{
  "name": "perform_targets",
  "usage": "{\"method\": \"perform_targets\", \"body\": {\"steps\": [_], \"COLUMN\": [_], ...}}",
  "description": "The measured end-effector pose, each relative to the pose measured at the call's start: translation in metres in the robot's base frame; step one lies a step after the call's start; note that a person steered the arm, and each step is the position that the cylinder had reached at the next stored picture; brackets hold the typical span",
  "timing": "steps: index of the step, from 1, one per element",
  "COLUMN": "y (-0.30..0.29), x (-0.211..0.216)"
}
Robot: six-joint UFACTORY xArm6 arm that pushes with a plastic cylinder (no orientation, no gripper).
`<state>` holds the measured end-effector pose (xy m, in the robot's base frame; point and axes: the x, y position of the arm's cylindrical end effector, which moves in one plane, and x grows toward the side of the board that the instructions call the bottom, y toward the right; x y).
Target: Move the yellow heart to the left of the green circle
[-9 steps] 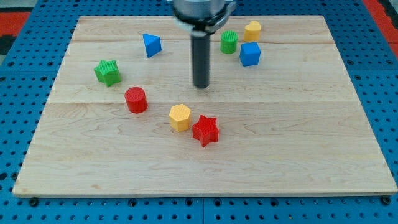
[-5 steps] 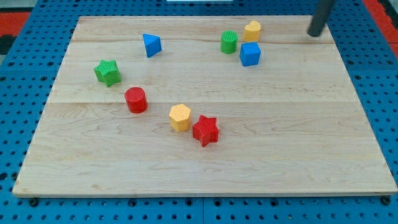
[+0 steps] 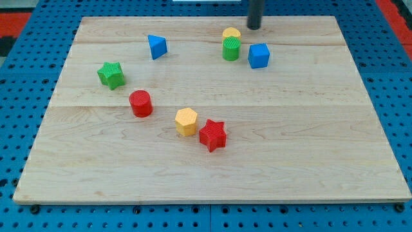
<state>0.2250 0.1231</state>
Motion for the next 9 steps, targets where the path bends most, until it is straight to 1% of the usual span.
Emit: {"method": "perform_targets", "body": {"steps": [1, 3, 4, 7, 8, 9], "y": [0.004, -0.087, -0.108, -0.127, -0.146, -0.151], "x": [0.029, 0.030, 0.020, 0.014, 0.014, 0.026]}}
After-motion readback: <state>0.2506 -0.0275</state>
